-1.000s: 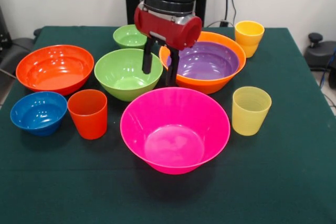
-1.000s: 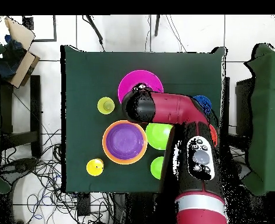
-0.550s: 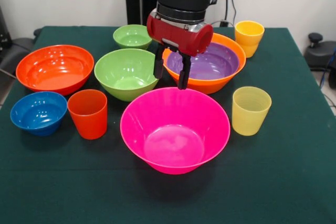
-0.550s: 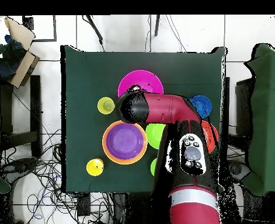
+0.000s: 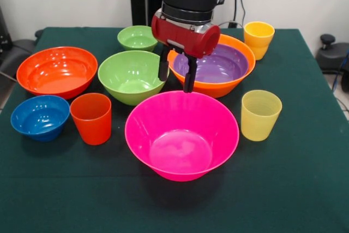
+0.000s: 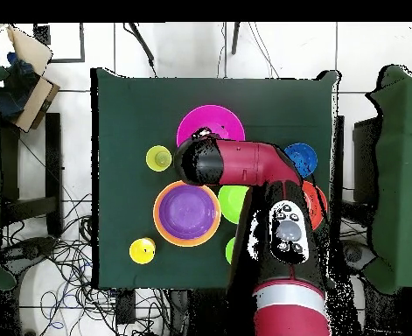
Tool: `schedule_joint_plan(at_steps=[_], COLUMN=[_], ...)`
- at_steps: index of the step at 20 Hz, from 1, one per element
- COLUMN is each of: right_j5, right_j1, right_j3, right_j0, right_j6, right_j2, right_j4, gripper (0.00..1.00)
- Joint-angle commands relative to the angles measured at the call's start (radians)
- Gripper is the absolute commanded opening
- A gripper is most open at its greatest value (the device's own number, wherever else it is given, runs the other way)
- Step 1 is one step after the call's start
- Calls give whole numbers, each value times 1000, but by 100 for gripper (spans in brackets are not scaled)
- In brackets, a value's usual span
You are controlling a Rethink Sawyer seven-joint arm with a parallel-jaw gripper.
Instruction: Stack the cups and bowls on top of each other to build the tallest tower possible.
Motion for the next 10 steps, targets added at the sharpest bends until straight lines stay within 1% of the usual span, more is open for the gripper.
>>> schedule_joint_plan(at_steps=[1, 5, 8, 10], right_j5=[26, 52, 67, 61], right_j1=[15, -32, -103, -136], right_j3=[-25, 34, 139, 190], right_j0=[29, 22, -3, -17], right_j6=[-84, -100, -129, -142], right_j2=[34, 39, 58, 68], right_j4=[-94, -86, -75, -75], gripper=[100, 100, 100, 100])
